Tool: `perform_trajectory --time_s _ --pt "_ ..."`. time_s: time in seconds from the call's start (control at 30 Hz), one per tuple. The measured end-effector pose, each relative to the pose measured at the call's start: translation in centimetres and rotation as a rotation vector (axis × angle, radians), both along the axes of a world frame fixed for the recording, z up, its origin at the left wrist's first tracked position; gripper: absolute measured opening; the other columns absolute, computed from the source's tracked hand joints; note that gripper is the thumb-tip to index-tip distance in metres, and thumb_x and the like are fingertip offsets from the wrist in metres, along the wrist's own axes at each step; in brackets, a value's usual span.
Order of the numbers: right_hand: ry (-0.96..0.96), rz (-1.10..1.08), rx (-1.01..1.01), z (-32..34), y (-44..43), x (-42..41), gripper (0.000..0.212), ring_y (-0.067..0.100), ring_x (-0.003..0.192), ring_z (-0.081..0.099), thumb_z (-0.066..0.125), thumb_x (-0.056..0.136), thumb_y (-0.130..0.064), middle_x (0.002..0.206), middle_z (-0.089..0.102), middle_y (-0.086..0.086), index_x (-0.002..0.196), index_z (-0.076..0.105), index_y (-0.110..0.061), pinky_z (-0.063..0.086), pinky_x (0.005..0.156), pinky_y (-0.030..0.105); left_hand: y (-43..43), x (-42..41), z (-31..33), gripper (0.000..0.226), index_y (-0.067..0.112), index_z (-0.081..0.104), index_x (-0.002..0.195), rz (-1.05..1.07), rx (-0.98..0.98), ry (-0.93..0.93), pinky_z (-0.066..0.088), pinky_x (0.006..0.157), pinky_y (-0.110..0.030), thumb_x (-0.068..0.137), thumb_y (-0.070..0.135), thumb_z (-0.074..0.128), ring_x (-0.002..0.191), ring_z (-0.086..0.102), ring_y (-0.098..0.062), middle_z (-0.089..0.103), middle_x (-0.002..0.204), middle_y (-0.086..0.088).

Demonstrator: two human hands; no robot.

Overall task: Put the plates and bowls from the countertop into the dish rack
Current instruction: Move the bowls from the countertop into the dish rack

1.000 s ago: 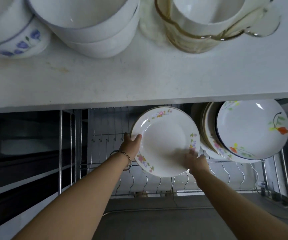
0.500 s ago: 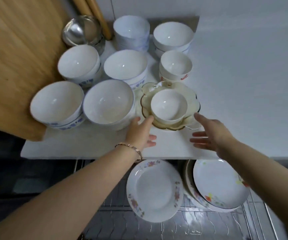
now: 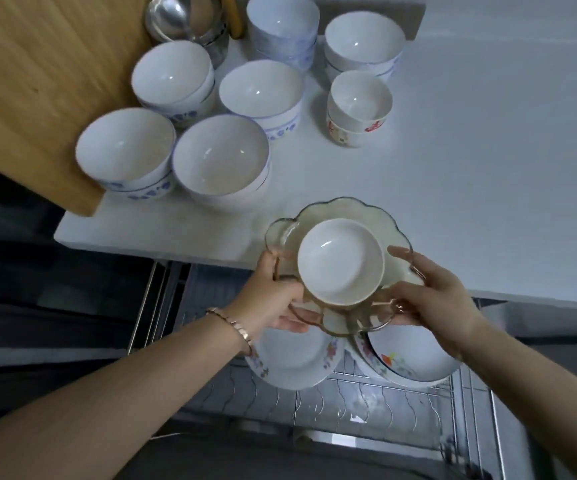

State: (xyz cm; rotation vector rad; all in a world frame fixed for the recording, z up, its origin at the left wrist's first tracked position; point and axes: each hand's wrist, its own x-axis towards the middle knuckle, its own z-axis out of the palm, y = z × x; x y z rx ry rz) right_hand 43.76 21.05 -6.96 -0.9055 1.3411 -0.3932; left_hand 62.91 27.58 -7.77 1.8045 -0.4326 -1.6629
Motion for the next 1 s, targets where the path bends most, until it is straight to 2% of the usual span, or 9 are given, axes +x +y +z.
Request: perform_trajectory --time_s 0.17,0.3,0.4,0.53,0.63,0.73,0.83,0.9,1.0 --pt "0.053 0.344 0.106 1.3 4.1 0.3 0.051 0.022 0.045 0.066 0.055 0.078 0.019 0.062 0.067 0.011 0.092 0.065 -0.03 0.059 0.047 0.028 9.2 1.8 -0.2 0.054 0.024 0.047 0.123 0.017 0.068 0.197 0.06 0.054 -0.032 0.084 -0.012 0.053 0.055 0.071 -0.025 0.073 0.084 -0.021" --pt "0.09 0.432 0.147 -1.5 7.6 3.8 0.049 0.029 0.056 0.07 0.057 0.082 0.012 0.073 0.072 0.016 0.096 0.059 -0.035 0.059 0.051 0.029 14.1 4.1 -2.7 0.052 0.028 0.053 0.113 0.138 0.127 0.215 0.058 0.049 -0.029 0.084 -0.015 0.05 0.052 0.071 -0.026 0.073 0.07 -0.021" --pt "0.109 0.315 0.179 -5.1 10.2 7.1 0.036 0.038 0.077 0.072 0.064 0.083 -0.001 0.087 0.074 0.02 0.11 0.058 -0.023 0.061 0.063 0.032 16.0 7.2 -5.5 0.051 0.027 0.053 0.113 0.238 0.184 0.206 0.057 0.047 -0.028 0.085 -0.015 0.048 0.051 0.071 -0.026 0.073 0.066 -0.02" --pt "-0.011 0.092 0.507 -10.5 14.0 12.4 0.032 0.027 0.06 0.071 0.064 0.084 0.0 0.075 0.072 0.015 0.109 0.054 -0.017 0.06 0.051 0.029 16.6 11.3 -9.4 0.042 0.023 0.053 0.105 0.299 0.248 0.198 0.059 0.047 -0.028 0.086 -0.014 0.047 0.049 0.071 -0.023 0.073 0.063 -0.017" --pt "-0.031 0.015 0.544 -14.6 15.8 16.8 0.047 0.029 0.065 0.072 0.067 0.078 0.005 0.089 0.071 0.02 0.109 0.051 -0.027 0.061 0.064 0.037 15.7 14.0 -12.3 0.044 0.027 0.056 0.094 0.267 0.263 0.149 0.06 0.05 -0.028 0.085 -0.015 0.047 0.05 0.071 -0.02 0.073 0.065 -0.013" --pt "-0.006 -0.129 0.505 -17.5 15.5 21.0 0.054 0.032 0.073 0.069 0.065 0.073 0.013 0.106 0.066 0.024 0.116 0.05 -0.018 0.061 0.069 0.037 14.0 16.9 -14.9 0.043 0.028 0.057 0.09 0.243 0.258 0.057 0.059 0.049 -0.027 0.085 -0.014 0.046 0.049 0.069 -0.017 0.069 0.072 -0.012" --pt "-0.051 -0.228 0.499 -20.0 13.6 24.7 0.052 0.02 0.049 0.068 0.054 0.08 0.018 0.088 0.068 0.022 0.119 0.046 -0.015 0.06 0.053 0.027 11.9 19.1 -17.3 0.026 0.019 0.05 0.098 0.269 0.251 0.021 0.053 0.057 -0.031 0.092 -0.006 0.043 0.052 0.065 -0.013 0.061 0.076 -0.007" --pt "-0.045 -0.278 0.466 -21.2 12.2 26.5 0.059 0.02 0.048 0.066 0.055 0.079 0.019 0.071 0.067 0.014 0.13 0.044 -0.008 0.06 0.048 0.026 11.6 19.5 -19.3 0.016 0.01 0.052 0.105 0.26 0.254 -0.053 0.047 0.059 -0.029 0.094 0.002 0.044 0.05 0.065 -0.016 0.061 0.079 -0.008" --pt "-0.002 -0.375 0.431 -23.5 10.5 28.8 0.066 0.023 0.052 0.064 0.053 0.08 0.019 0.088 0.067 0.015 0.137 0.042 -0.012 0.056 0.039 0.024 12.9 20.4 -22.6 0.034 -0.007 0.051 0.118 0.051 0.343 -0.247 0.054 0.082 -0.045 0.087 0.007 0.047 0.094 0.066 -0.039 0.06 0.114 -0.033"
